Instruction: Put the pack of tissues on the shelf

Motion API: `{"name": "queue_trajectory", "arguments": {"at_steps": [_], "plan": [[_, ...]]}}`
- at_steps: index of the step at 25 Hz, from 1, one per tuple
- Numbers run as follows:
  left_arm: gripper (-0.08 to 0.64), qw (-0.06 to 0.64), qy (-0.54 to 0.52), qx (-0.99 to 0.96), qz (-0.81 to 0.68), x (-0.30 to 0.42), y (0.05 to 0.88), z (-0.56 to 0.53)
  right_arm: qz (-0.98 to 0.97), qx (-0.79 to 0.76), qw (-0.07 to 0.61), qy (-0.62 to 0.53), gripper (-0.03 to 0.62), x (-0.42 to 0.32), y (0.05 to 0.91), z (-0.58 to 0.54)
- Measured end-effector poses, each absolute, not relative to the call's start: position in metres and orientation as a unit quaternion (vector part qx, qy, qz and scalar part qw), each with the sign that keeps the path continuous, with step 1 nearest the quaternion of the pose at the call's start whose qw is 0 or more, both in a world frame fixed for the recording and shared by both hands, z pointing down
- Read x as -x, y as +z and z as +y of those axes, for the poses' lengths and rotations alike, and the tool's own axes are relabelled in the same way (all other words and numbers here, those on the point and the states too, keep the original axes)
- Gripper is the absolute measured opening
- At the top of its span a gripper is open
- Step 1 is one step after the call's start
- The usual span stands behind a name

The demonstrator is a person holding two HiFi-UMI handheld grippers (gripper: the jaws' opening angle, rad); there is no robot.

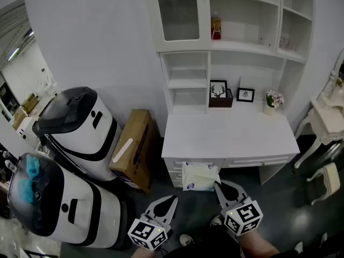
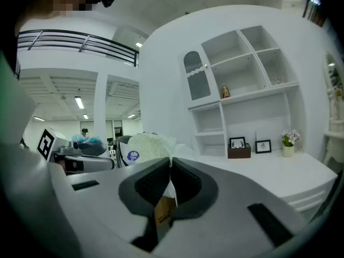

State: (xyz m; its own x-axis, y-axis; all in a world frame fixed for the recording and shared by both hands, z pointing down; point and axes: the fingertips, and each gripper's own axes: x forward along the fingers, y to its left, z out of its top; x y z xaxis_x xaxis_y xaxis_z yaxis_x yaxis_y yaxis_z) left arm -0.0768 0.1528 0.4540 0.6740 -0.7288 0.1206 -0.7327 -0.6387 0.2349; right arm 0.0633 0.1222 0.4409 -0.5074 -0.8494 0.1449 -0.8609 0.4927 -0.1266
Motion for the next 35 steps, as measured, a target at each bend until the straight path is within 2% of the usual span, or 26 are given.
{"name": "queue_trajectory", "arguments": {"at_steps": [35], "plan": [[0.003,0.141,-0.001,-0.900,-0.414,0.119,0.461,0.152,-0.862,-0.499,0.039,0.083,0.005,-0.030,0.441,0.102]]}}
